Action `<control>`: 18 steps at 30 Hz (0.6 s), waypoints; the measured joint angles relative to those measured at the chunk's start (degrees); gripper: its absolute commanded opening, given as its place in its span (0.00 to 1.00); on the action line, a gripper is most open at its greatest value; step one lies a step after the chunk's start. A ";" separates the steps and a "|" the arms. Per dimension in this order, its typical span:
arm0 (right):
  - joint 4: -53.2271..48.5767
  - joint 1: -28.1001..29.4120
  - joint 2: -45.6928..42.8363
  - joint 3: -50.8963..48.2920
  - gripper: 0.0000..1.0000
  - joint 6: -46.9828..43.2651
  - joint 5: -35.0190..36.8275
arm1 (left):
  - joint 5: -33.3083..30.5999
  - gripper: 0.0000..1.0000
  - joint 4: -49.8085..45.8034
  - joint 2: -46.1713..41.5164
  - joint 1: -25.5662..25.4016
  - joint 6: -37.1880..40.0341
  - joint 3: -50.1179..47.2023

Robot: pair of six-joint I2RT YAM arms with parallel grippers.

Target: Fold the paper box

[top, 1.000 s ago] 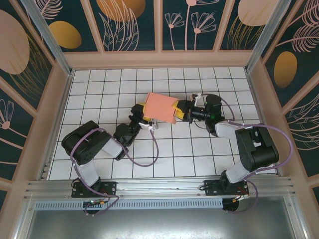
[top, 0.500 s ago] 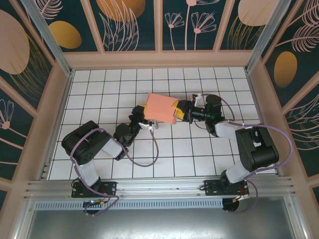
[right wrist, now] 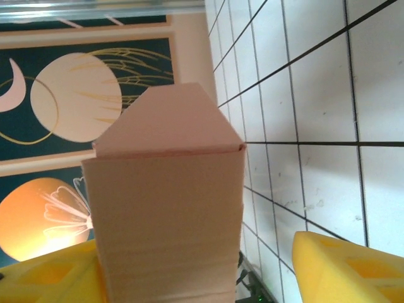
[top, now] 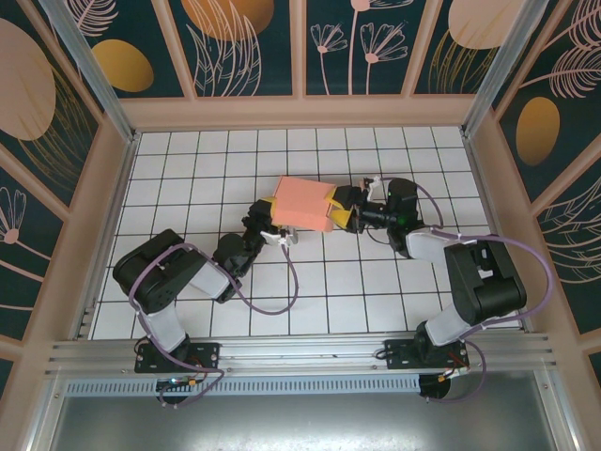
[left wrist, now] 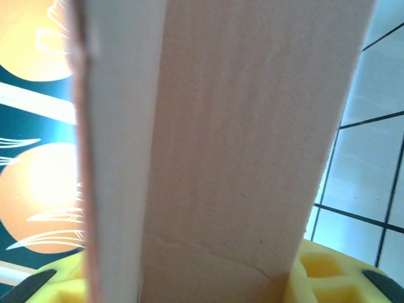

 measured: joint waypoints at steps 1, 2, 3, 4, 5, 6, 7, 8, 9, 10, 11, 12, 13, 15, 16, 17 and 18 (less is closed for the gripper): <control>-1.40 -0.42 -0.76 0.07 0.73 -0.96 0.68 | 0.00 0.38 -1.73 -0.98 0.00 -0.74 0.00; -3.13 -0.98 -1.70 0.22 0.73 -2.08 1.38 | 0.02 0.40 -4.57 -2.62 0.00 -1.86 0.00; -4.74 -1.60 -2.67 0.42 0.73 -3.37 2.21 | 0.02 0.41 -7.67 -4.52 0.00 -3.02 0.02; -5.99 -2.08 -3.43 0.68 0.73 -4.39 2.69 | 0.07 0.42 -11.32 -6.62 0.00 -4.33 0.20; -7.74 -2.67 -4.35 1.09 0.74 -5.86 3.54 | 0.17 0.41 -15.45 -8.79 0.00 -5.77 0.61; -9.77 -3.23 -5.29 1.68 0.74 -7.54 4.37 | 0.48 0.41 -19.98 -10.97 0.02 -7.32 1.20; -11.65 -3.61 -6.08 2.23 0.74 -9.05 5.20 | 0.74 0.40 -23.47 -12.70 0.00 -8.63 1.70; -14.08 -4.02 -7.04 3.06 0.74 -11.19 6.36 | 1.20 0.39 -26.95 -14.36 0.00 -10.08 2.25; -16.72 -4.31 -7.93 4.02 0.74 -13.40 7.63 | 1.79 0.38 -30.69 -15.98 0.00 -11.47 2.80; -18.75 -4.50 -8.66 4.76 0.74 -15.15 8.66 | 2.12 0.37 -33.48 -17.00 0.00 -12.52 3.21; -21.42 -4.59 -9.62 5.70 0.74 -17.55 10.14 | 2.62 0.37 -36.61 -17.90 0.00 -13.62 3.65; -23.89 -4.59 -10.60 6.58 0.73 -19.96 11.61 | 3.15 0.37 -40.02 -18.69 0.02 -14.82 4.17; -26.08 -4.59 -11.43 7.28 0.73 -22.12 12.85 | 3.52 0.37 -42.95 -19.10 0.00 -15.72 4.72; -30.62 -4.59 -13.22 8.79 0.73 -27.32 15.43 | 4.55 0.36 -50.07 -19.45 0.00 -18.08 6.49; -32.46 -4.57 -13.99 9.33 0.73 -29.68 16.57 | 4.81 0.36 -53.35 -19.45 0.00 -19.28 7.52; -34.38 -4.55 -14.75 9.88 0.74 -32.15 17.73 | 5.18 0.35 -57.09 -19.45 0.00 -20.79 8.81; -36.26 -4.39 -15.65 10.38 0.74 -34.93 19.23 | 5.60 0.35 -60.41 -19.45 0.00 -22.27 10.10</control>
